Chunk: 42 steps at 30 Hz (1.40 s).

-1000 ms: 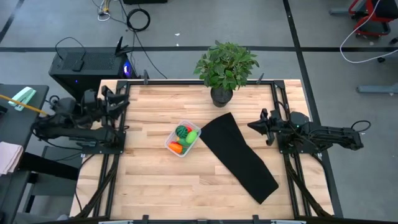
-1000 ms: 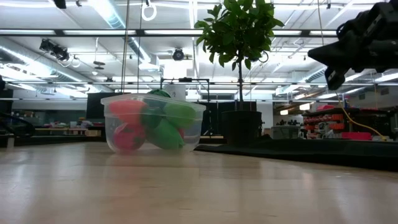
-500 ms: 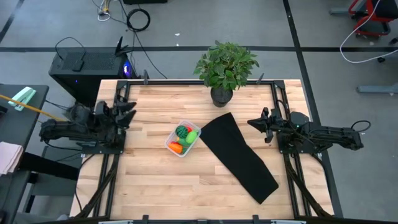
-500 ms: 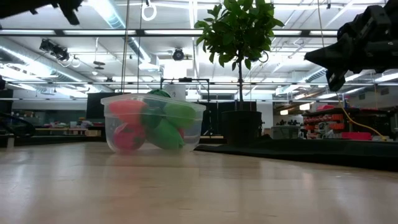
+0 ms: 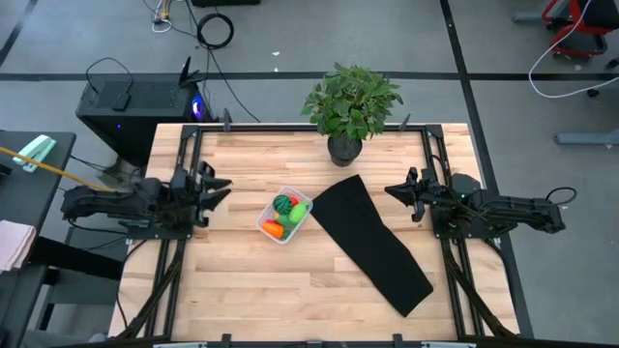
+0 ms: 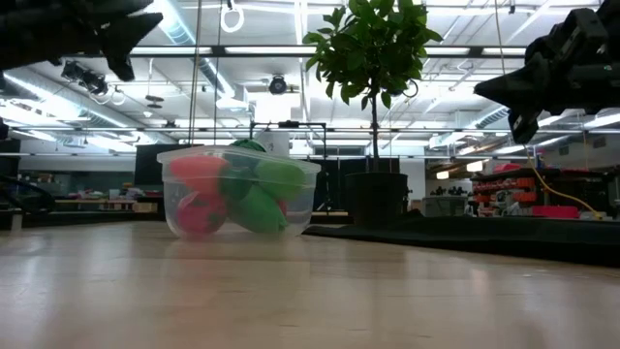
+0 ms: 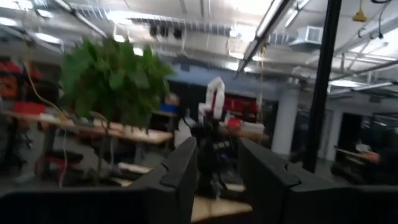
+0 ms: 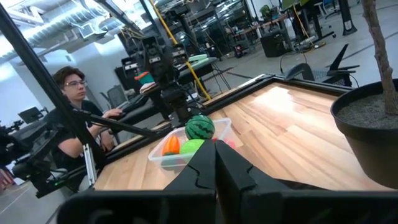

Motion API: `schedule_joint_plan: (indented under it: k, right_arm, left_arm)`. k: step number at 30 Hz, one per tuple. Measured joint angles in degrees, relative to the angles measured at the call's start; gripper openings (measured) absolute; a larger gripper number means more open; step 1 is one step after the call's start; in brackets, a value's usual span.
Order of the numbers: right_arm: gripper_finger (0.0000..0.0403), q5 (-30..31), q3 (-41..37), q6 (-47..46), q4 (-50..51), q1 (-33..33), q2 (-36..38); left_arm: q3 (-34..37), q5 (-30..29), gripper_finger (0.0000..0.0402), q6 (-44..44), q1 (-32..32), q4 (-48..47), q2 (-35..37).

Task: Pick and placing Produce into tupperware
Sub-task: Return to Home Position

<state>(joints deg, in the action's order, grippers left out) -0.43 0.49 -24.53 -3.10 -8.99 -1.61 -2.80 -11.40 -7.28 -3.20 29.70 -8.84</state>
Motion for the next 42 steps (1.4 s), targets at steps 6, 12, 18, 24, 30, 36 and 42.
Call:
schedule_joint_plan:
  k: [6,12,18,24,30,36,42]
  right_arm:
    - [0.0003,0.01,0.00,0.00,0.37,0.00,0.00]
    - [0.0002,0.01,0.00,0.02,0.62,0.00,0.00]
    - [0.0002,0.00,0.00,0.09,1.76,0.00,-0.02]
    - [0.0001,0.00,0.00,4.01,1.71,0.00,-0.02]
    - [0.0000,0.00,0.00,10.92,1.73,0.00,-0.02]
    - [0.0000,-5.57,0.69,17.68,2.17,0.00,-1.40]
    - [0.0000,-12.25,0.79,16.65,1.80,1.92,-5.10]
  left_arm:
    - [2.30,1.45,0.0095,-5.23,-0.02,-6.25,-0.04]
    - [2.28,1.52,0.0068,-5.33,0.00,-13.09,-0.03]
    - [2.28,1.39,0.0008,1.55,0.00,-17.85,-0.02]
    - [2.28,1.40,0.0007,4.91,0.02,-18.02,-0.03]
    - [2.30,1.40,0.0008,4.94,0.02,-18.03,-0.11]
    - [2.33,1.84,0.0007,4.55,0.02,-19.72,-0.15]
    - [2.33,1.84,0.0005,3.44,0.02,-20.22,-0.15]
